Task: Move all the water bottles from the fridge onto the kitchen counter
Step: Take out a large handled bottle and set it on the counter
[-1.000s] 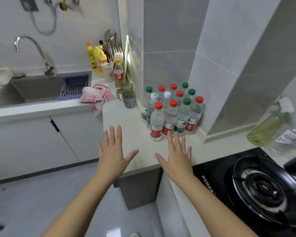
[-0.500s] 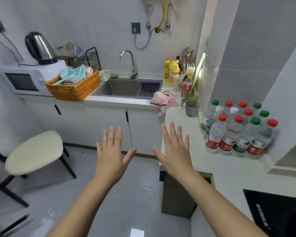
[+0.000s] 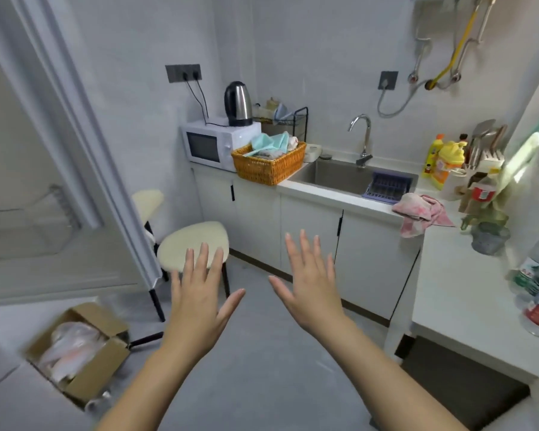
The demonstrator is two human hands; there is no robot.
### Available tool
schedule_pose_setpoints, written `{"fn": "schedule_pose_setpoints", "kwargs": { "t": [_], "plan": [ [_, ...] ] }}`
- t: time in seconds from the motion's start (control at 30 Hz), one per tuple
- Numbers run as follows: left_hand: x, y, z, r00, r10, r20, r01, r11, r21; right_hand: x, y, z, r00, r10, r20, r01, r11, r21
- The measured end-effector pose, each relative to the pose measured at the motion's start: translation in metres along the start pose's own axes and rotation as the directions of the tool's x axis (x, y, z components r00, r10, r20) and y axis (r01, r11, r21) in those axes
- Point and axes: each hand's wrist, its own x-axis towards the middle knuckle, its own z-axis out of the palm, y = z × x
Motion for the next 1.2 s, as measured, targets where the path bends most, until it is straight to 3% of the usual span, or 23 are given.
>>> {"fn": "schedule_pose_setpoints", "kwargs": {
  "t": [0.27,0.5,1.0,1.2],
  "plan": [
    [-0.095,-0.159,-0.082,0.987,-0.152,-0.056,0.155,0.986,0.067,-0.025,-0.191,0.048,0.973,-0.23,0.032,0.229,0.973,0.026],
    [-0.154,-0.266,-0.15,0.947,-0.296,-0.122,0.309,0.945,0.107,-0.031,-0.325,0.085,0.898,-0.432,0.084,0.425,0.901,0.088],
    [-0.188,-0.432,-0.217,0.76,-0.598,-0.253,0.648,0.727,0.227,0.036,-0.518,0.182,0.638,-0.748,0.183,0.72,0.663,0.203],
    [-0.172,-0.495,-0.251,0.676,-0.643,-0.36,0.732,0.645,0.221,0.077,-0.605,0.205,0.521,-0.843,0.134,0.8,0.537,0.269]
  ]
}}
